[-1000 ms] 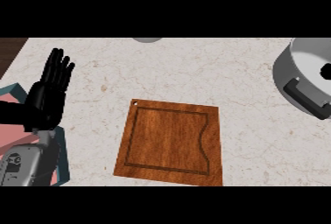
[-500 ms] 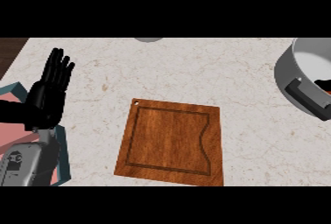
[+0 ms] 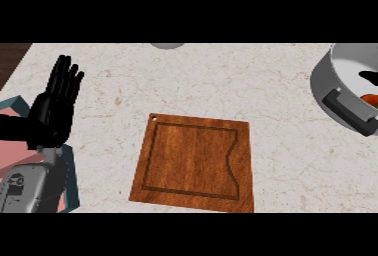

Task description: Pick the tomato from the cutting board and place it in the pot

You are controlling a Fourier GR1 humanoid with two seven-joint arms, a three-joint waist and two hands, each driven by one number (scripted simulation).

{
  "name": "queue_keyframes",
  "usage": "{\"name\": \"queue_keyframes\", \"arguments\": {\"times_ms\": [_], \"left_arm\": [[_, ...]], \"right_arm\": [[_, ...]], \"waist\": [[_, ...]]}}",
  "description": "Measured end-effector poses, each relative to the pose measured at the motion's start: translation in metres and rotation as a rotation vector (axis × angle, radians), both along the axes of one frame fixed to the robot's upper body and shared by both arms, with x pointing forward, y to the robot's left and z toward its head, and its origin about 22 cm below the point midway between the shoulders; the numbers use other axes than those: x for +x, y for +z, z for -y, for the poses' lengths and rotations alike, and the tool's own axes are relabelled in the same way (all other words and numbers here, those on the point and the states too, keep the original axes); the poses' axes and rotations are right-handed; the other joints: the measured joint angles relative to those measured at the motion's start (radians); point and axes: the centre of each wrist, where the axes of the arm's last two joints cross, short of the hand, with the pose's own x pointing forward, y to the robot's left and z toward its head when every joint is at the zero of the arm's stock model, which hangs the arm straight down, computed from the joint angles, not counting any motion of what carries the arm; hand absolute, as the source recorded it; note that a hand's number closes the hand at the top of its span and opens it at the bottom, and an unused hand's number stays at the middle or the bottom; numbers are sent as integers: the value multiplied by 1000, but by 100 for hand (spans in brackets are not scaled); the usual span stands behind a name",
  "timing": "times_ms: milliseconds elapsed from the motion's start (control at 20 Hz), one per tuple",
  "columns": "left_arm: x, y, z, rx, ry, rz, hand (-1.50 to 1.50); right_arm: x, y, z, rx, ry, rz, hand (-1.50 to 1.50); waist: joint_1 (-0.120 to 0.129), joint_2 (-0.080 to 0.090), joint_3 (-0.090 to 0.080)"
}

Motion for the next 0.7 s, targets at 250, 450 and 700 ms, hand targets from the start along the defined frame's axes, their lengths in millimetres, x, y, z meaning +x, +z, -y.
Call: {"name": "queue_keyframes", "arguments": {"times_ms": [250,450,700], "left_arm": [[1,-2,-6,-4,5,-5,0],[0,-3,-6,0,9,-4,0],[0,-4,-6,-3,16,-7,0]], "right_arm": [[-14,1,18,102,-35,149,-150],[-35,-4,41,123,-72,245,-150],[-74,-5,76,148,-96,329,-150]], "waist": [[-9,-2,-1],[-12,-3,-1],[-19,-5,-1]]}}
